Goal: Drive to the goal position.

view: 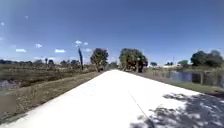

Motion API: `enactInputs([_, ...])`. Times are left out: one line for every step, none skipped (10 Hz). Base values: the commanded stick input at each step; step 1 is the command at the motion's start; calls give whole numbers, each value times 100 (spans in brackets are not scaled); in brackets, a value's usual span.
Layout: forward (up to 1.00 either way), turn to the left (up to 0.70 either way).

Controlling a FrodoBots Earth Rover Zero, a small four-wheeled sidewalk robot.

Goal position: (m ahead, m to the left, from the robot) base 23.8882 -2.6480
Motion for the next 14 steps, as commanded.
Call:
enactInputs([70,0])
enactInputs([70,0])
enactInputs([70,0])
enactInputs([70,0])
enactInputs([70,0])
enactInputs([70,0])
enactInputs([70,0])
enactInputs([70,0])
enactInputs([70,0])
enactInputs([70,0])
enactInputs([70,0])
enactInputs([70,0])
enactInputs([70,0])
enactInputs([70,0])
